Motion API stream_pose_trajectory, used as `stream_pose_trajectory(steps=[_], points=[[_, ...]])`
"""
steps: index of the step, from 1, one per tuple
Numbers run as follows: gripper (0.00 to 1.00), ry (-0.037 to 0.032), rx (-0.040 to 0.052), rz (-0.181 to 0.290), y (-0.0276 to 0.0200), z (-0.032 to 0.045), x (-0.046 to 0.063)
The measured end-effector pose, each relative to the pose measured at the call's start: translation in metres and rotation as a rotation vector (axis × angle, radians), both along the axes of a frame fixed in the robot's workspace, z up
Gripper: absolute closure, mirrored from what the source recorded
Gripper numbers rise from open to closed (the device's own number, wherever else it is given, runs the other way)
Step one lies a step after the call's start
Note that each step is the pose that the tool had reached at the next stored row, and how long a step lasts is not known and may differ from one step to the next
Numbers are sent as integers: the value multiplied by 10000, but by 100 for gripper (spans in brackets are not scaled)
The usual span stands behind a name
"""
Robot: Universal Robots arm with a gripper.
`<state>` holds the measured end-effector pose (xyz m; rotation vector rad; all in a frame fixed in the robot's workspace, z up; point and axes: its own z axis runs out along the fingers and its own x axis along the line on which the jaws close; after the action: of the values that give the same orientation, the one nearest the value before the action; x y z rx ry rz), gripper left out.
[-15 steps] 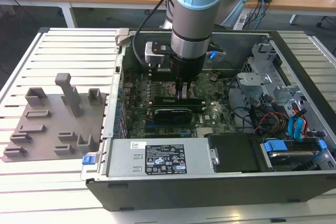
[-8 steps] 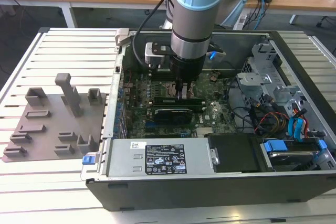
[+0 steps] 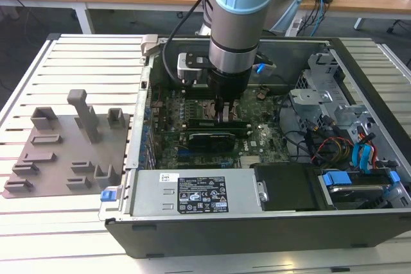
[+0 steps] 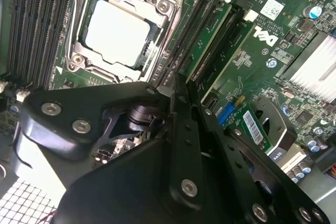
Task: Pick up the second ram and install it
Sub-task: 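Insert the second ram into the second slot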
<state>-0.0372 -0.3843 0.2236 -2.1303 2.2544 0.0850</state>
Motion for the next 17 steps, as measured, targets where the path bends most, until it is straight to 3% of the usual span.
stream_pose_trajectory(steps=[8, 15, 16, 17], points=[[87, 1, 4, 163, -1, 8, 0], [87, 1, 21, 149, 0, -40, 0], [85, -21, 49, 151, 4, -50, 4], [73, -1, 25, 152, 0, -43, 1]])
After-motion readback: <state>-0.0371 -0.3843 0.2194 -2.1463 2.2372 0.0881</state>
